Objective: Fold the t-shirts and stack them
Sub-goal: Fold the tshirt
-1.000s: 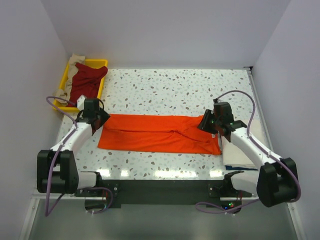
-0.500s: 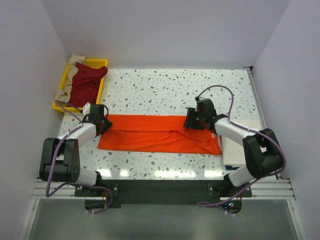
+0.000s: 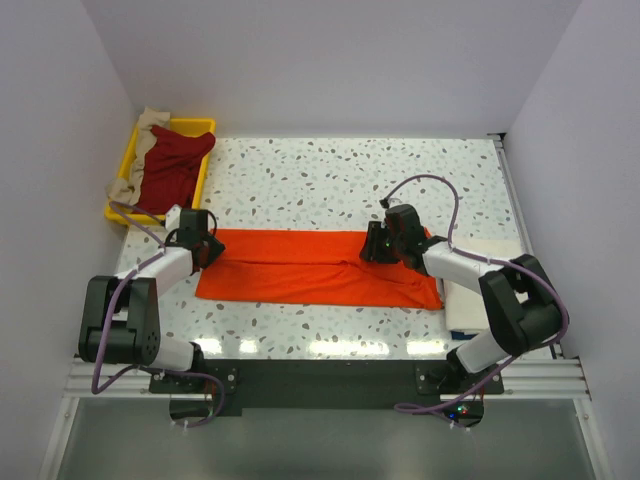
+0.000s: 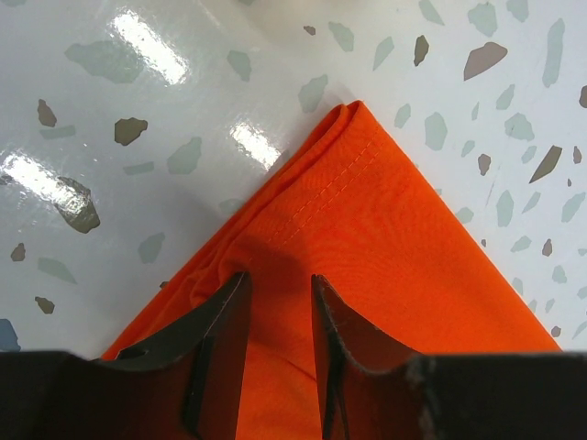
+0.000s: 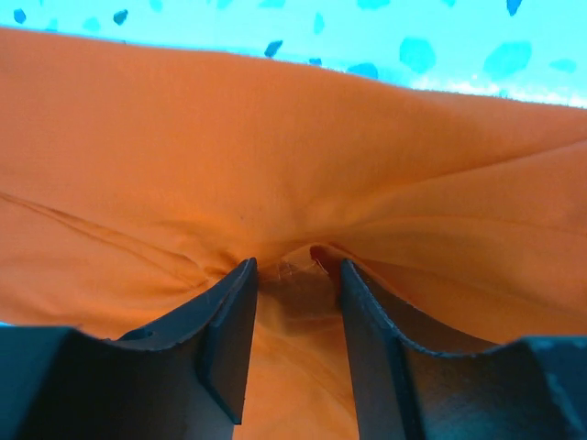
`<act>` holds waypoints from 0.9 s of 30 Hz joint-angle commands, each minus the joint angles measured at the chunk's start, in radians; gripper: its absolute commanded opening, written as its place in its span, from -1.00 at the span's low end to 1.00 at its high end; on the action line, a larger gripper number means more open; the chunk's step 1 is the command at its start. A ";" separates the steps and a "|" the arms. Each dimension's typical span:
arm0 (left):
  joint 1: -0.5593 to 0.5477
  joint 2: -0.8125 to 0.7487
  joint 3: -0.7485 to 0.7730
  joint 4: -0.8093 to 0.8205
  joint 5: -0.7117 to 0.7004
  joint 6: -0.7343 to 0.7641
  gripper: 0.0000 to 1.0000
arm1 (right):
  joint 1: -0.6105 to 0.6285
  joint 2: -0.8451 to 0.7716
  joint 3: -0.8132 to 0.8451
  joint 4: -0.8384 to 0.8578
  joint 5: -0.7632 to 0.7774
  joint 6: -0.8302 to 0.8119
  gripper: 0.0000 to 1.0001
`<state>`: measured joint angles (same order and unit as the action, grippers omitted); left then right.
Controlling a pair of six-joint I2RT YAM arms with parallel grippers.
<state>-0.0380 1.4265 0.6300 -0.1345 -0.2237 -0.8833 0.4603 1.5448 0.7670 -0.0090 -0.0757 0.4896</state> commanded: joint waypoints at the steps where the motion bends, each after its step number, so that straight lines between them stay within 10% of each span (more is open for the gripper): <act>1: -0.002 -0.024 0.002 0.032 -0.019 -0.011 -0.26 | 0.005 -0.063 -0.038 0.046 -0.009 0.012 -0.13; 27: -0.002 -0.126 0.040 -0.004 0.052 0.038 -0.25 | 0.185 -0.204 -0.215 0.136 -0.033 0.156 -0.18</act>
<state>-0.0380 1.3357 0.6327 -0.1459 -0.1814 -0.8707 0.5930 1.3296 0.5526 0.0486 -0.1474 0.6052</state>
